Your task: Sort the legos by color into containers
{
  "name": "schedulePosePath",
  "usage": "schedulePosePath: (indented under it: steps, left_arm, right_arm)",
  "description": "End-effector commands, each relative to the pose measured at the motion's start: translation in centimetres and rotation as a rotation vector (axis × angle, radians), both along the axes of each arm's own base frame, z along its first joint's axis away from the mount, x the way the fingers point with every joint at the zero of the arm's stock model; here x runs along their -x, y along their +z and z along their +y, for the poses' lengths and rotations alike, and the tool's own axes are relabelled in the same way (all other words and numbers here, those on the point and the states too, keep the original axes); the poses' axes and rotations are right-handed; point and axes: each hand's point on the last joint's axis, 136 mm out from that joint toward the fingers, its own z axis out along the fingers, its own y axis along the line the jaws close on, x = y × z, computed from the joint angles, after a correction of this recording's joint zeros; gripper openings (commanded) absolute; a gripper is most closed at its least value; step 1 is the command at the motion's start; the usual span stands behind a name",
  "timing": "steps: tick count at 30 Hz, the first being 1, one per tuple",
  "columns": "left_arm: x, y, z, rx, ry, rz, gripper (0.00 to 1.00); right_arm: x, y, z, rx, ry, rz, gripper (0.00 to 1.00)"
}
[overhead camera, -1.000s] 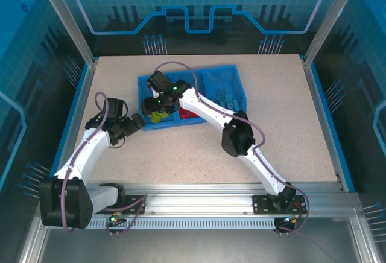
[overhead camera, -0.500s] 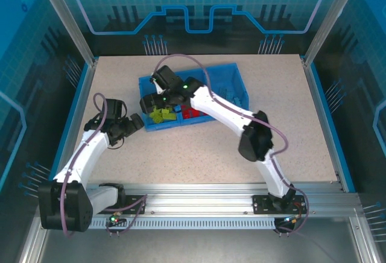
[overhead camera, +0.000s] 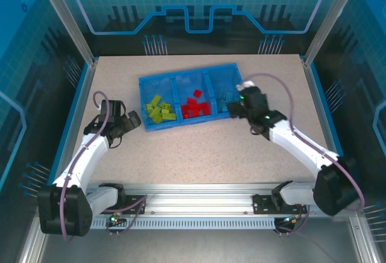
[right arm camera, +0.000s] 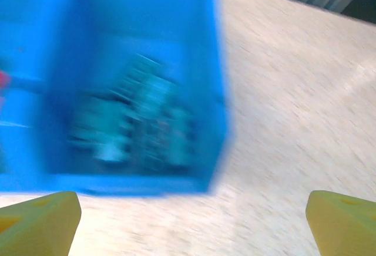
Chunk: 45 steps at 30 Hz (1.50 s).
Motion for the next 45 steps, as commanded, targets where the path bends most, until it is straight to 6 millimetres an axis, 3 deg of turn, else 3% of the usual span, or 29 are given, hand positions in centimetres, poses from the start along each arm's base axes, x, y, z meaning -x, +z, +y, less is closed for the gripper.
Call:
schedulePosePath:
  steps: [1, 4, 10, 15, 18, 19, 25, 30, 34, 45]
  left_arm:
    - [-1.2, 0.8, 2.0, -0.144, 0.002, -0.089, 0.99]
    - [-1.8, 0.8, 2.7, -0.200, 0.011, -0.129, 0.99]
    - [-3.7, -0.4, 3.1, -0.282, -0.036, -0.217, 0.99]
    - [-5.6, -1.6, 2.1, -0.282, -0.104, -0.294, 0.99]
    - [-6.3, -1.6, 1.9, -0.302, -0.123, -0.347, 0.99]
    - [-6.6, -1.2, 1.9, -0.310, -0.124, -0.375, 0.99]
    - [-8.5, 0.2, 1.2, -0.329, -0.154, -0.525, 0.99]
    - [-10.2, -1.9, -1.0, -0.334, -0.276, -0.585, 0.99]
    - [-10.2, -2.3, -1.8, -0.330, -0.303, -0.538, 0.99]
    - [-10.2, -2.3, -1.8, -0.331, -0.302, -0.543, 0.99]
  right_arm:
    - [0.1, -0.2, -3.8, -0.044, -0.040, -0.130, 1.00]
    - [1.0, -2.9, -7.0, -0.144, -0.120, -0.160, 1.00]
    - [0.3, -4.7, -9.4, -0.159, -0.156, -0.255, 1.00]
    - [-2.7, -4.9, -9.1, -0.159, -0.129, -0.277, 1.00]
    - [-4.7, -6.6, -7.8, -0.120, -0.092, -0.249, 1.00]
    - [-4.4, -6.8, -7.2, -0.103, -0.074, -0.227, 1.00]
    - [-4.3, -6.8, -7.5, -0.151, -0.065, -0.239, 1.00]
    - [-4.3, -6.9, -7.5, -0.150, -0.064, -0.236, 1.00]
    - [-4.2, -7.4, -5.6, -0.167, 0.064, -0.265, 1.00]
    - [-4.1, -7.6, -5.6, -0.174, 0.065, -0.247, 1.00]
